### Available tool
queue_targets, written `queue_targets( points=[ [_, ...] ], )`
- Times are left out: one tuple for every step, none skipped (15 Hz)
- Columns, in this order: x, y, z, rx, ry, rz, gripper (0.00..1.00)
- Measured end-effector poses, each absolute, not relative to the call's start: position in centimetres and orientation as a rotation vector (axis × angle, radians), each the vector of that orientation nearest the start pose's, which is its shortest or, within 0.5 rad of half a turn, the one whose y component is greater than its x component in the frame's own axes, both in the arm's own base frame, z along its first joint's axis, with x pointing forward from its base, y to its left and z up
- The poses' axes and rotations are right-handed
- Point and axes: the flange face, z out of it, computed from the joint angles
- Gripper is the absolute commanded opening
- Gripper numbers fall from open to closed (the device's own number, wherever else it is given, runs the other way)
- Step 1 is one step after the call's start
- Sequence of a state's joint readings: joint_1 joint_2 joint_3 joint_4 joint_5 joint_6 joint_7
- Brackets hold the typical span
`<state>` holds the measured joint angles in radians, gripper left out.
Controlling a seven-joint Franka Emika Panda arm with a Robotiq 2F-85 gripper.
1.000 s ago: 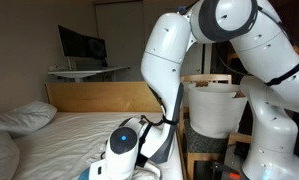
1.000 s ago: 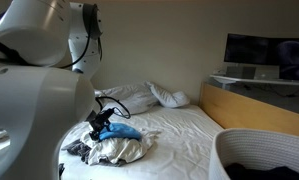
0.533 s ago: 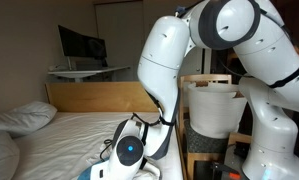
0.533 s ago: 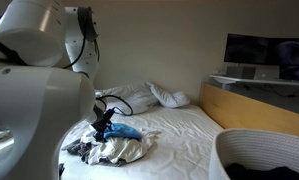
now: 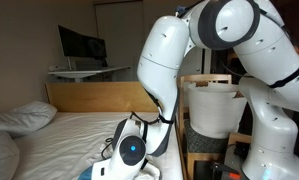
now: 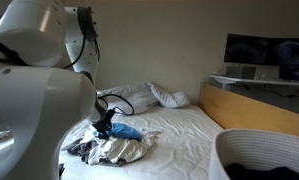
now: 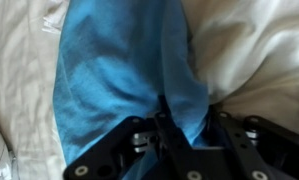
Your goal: Put the shirts on the bed into the basket
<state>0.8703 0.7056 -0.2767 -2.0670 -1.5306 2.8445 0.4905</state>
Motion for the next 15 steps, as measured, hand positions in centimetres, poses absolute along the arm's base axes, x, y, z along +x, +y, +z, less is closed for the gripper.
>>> queue_targets(
  points=[
    [42.0, 33.4, 7.8, 1.732, 1.917, 0.377, 0.08],
    [42.0, 33.3, 7.8, 1.732, 1.916, 0.376, 0.09],
    [42.0, 33.3, 7.8, 1.732, 1.916, 0.376, 0.08],
    [42.0, 33.3, 7.8, 1.732, 1.915, 0.376, 0.09],
    [42.1, 33.2, 7.8, 1.732, 1.914, 0.376, 0.09],
    [42.1, 33.2, 7.9, 1.733, 1.912, 0.378, 0.09],
    [42.3, 33.2, 8.2, 1.735, 1.908, 0.382, 0.09],
    [42.4, 33.1, 8.6, 1.738, 1.903, 0.389, 0.09],
    [42.6, 33.1, 9.2, 1.742, 1.895, 0.399, 0.09],
    [42.9, 33.1, 9.9, 1.748, 1.886, 0.411, 0.09],
    [43.1, 33.1, 10.7, 1.752, 1.876, 0.426, 0.09],
    [43.4, 33.1, 11.6, 1.757, 1.866, 0.443, 0.09],
    [43.6, 33.2, 12.6, 1.762, 1.854, 0.462, 0.09],
    [43.8, 33.3, 13.6, 1.776, 1.845, 0.472, 0.09],
    [43.8, 33.5, 14.4, 1.786, 1.849, 0.462, 0.09]
  ],
)
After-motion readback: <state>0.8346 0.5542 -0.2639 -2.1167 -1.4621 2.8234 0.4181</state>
